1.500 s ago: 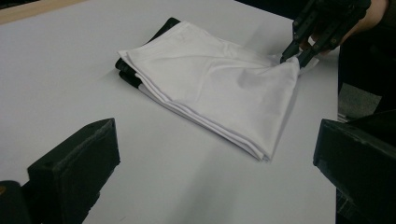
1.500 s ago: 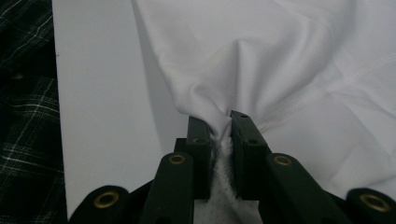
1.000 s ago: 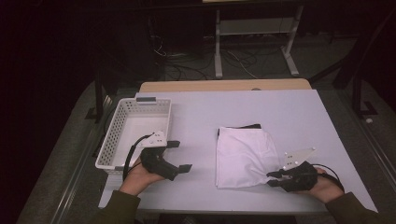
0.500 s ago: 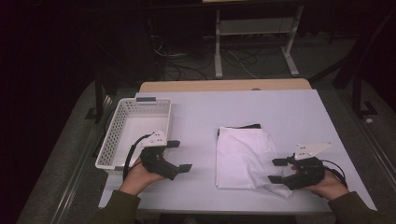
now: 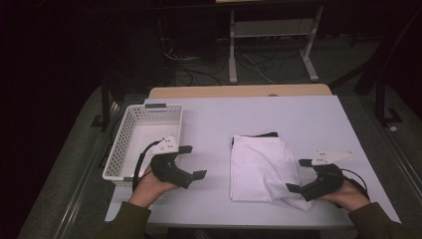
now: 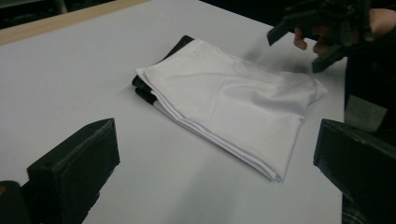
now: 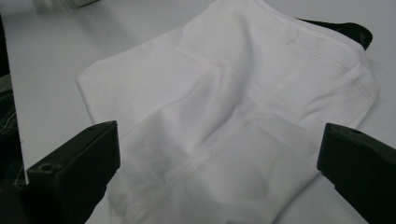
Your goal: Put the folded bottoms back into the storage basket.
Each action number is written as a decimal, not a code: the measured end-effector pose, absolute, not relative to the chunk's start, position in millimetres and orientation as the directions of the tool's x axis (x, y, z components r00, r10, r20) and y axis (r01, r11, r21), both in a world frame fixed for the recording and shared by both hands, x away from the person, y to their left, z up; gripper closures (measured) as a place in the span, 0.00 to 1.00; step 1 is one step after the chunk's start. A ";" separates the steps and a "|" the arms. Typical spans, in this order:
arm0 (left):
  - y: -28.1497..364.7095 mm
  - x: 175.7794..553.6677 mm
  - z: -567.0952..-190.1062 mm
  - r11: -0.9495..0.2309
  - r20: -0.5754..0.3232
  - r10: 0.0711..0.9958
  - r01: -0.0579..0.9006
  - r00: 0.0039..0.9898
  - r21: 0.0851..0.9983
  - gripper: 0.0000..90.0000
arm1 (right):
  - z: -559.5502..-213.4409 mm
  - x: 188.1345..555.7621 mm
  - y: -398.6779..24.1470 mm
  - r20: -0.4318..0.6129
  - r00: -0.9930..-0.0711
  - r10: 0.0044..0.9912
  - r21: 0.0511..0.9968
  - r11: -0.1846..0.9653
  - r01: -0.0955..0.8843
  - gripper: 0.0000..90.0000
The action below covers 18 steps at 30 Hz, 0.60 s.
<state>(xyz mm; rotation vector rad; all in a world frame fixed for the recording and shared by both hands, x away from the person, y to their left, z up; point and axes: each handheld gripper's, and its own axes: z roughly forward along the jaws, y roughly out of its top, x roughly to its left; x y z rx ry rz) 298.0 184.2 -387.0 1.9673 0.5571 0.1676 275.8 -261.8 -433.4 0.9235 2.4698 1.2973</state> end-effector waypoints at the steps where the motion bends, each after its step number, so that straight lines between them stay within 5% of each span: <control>1: 183.3 298.1 -386.6 -0.358 -0.118 0.453 0.302 0.884 0.883 0.00 | -433.8 277.1 -262.0 0.111 -0.781 0.614 0.801 0.410 0.436 0.00; 18: 154.3 298.3 -384.8 -0.339 -0.164 0.411 0.317 0.897 0.886 0.00 | -435.6 274.2 -269.6 0.118 -0.771 0.626 0.810 0.388 0.439 0.00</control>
